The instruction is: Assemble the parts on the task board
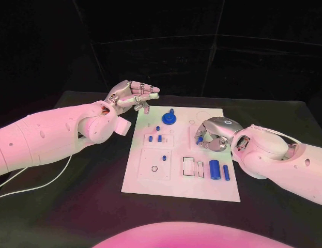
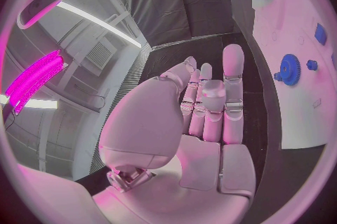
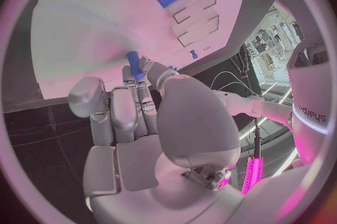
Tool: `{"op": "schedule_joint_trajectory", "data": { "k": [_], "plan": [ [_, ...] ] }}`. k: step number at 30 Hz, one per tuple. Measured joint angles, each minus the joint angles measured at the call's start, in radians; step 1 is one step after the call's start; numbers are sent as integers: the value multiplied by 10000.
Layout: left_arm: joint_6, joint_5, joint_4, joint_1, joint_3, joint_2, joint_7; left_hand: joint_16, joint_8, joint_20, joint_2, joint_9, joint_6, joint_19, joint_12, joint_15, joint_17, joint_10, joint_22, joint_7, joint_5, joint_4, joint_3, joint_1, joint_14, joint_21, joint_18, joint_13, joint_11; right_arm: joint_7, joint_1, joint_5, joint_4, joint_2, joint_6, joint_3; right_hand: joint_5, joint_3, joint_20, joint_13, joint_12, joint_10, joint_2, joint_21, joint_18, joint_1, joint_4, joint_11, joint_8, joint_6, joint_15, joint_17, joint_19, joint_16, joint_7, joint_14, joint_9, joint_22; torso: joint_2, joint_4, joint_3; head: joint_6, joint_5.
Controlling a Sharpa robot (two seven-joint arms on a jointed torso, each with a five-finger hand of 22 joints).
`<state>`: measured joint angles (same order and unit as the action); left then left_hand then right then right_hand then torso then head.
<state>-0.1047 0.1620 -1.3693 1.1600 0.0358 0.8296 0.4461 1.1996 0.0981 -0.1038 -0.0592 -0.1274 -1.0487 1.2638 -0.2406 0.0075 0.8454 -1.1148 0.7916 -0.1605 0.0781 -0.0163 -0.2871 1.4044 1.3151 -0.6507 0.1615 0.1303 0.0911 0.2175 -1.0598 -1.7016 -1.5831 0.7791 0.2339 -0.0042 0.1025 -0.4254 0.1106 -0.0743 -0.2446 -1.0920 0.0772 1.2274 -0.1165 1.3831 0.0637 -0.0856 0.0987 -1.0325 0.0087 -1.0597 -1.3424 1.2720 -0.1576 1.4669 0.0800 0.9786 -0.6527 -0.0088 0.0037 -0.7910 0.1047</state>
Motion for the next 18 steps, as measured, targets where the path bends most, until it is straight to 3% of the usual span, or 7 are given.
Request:
{"op": "schedule_joint_trajectory", "data": {
  "k": [7, 11, 18],
  "plan": [
    [12, 0, 10, 0, 0, -1, -6, 0, 0, 0, 0, 0, 0, 0, 0, 0, 0, 0, 1, 0, 0, 0, 0, 0, 0, 0, 0, -1, 0, 55, -2, -80, 12, 0, -15, 1, -2, -166, -36, -3, 8, -143, -82, 39, -1, 82, 60, 0, 31, -128, -73, -9, -36, 0, 20, -1, -1, 26, 2, 2, 0, -12, -6],
    [19, 0, 16, 0, 0, -2, -9, 0, 0, 0, 0, 0, 0, 0, 0, 0, 0, 0, 0, 0, 0, 0, 0, 0, 0, 0, 0, -1, 0, 59, -1, -115, -17, 2, 25, -2, -233, -364, -127, -9, 37, -346, -147, 266, -1, 148, 175, 11, 58, -275, -72, -9, -134, 0, 15, -1, 0, 356, 2, 4, 0, -12, -5],
    [27, 0, 31, 0, 0, -4, -17, 0, 0, 0, 0, 0, 0, 0, 0, 0, 1, 0, 1, 0, 0, 0, 0, 0, 0, 0, 0, -1, 0, 45, 1, -149, -375, 182, 293, 0, -271, -479, -159, -121, -77, -428, -171, 457, 1, 280, 293, -72, 167, -413, -144, -7, -269, 41, 53, -1, 31, 745, 2, 3, -1, -27, -3]
  ]
}}
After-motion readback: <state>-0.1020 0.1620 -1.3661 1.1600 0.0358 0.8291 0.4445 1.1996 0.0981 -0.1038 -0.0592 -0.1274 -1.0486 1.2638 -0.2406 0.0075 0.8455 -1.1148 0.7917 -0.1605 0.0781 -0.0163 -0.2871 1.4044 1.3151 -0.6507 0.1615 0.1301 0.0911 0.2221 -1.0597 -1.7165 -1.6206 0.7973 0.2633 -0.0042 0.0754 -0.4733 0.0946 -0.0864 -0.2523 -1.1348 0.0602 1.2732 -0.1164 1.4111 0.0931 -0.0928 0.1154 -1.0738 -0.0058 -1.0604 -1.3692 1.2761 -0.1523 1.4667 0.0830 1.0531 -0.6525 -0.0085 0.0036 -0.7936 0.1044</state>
